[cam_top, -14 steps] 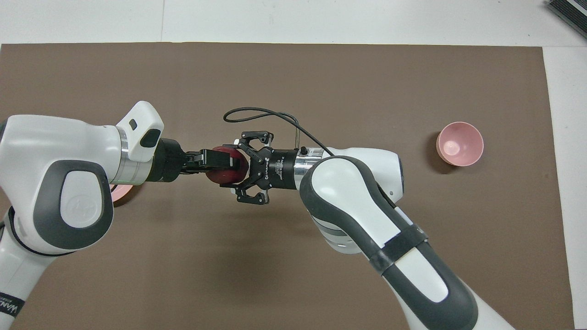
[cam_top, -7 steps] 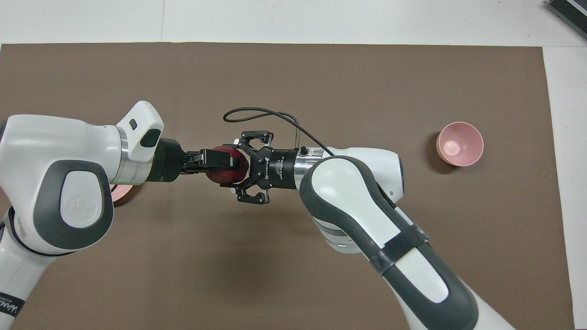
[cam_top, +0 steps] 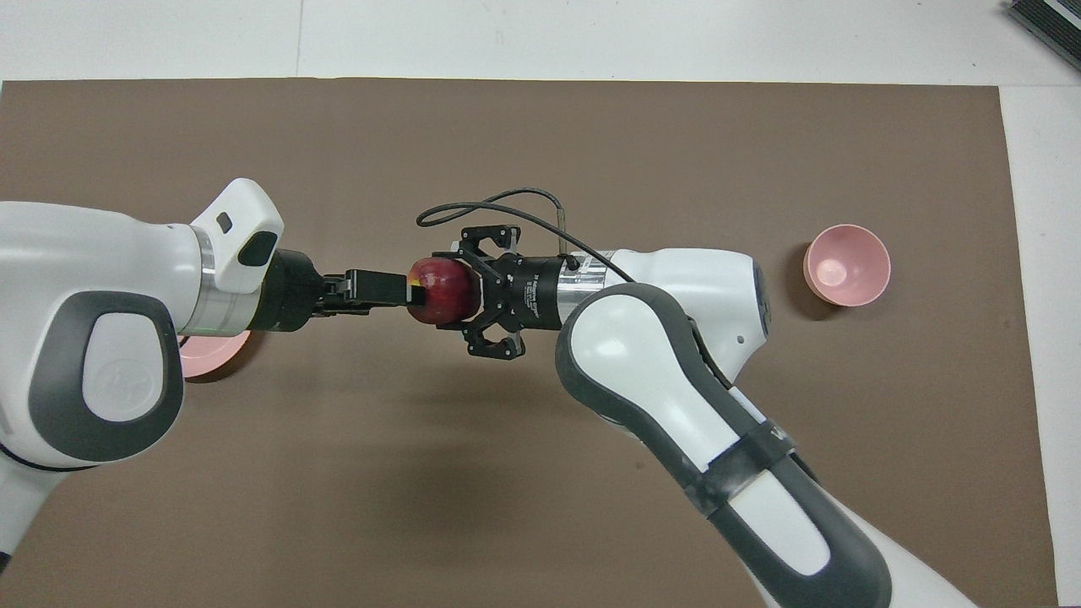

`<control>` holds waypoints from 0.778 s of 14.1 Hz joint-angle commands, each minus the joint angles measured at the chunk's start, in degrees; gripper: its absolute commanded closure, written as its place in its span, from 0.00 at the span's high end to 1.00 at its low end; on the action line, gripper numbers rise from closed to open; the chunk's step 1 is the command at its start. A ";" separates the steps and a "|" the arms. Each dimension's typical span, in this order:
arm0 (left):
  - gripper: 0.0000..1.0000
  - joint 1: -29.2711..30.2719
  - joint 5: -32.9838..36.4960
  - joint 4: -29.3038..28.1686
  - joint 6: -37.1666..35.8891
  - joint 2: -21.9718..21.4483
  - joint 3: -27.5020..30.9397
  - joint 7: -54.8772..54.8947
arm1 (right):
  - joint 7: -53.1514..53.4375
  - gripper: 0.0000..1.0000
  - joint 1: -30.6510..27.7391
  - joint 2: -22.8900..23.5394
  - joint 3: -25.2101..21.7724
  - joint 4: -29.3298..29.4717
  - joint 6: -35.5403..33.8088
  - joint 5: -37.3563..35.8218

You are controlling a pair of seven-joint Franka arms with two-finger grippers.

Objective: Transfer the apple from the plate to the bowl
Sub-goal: 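Close the right gripper on the apple while the left gripper holds it, then carry the apple with the right gripper while the left gripper withdraws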

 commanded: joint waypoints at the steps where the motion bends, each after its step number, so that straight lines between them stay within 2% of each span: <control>1: 1.00 3.82 8.26 4.53 -7.37 -0.58 0.23 -0.41 | -1.40 0.00 -2.68 -0.91 0.21 0.66 -0.02 -9.91; 3: 1.00 4.45 12.22 5.51 -8.53 -0.75 0.75 -0.40 | -2.19 0.00 -3.74 -0.55 0.30 0.76 -0.19 -19.56; 6: 1.00 4.89 22.32 9.19 -10.72 -0.76 1.37 -0.40 | -4.47 0.00 -6.02 -0.12 0.30 1.46 -0.55 -31.89; 11: 1.00 5.68 31.12 19.47 -18.53 -0.58 3.22 -0.05 | -14.47 0.00 -12.08 0.06 0.30 1.46 -1.77 -37.01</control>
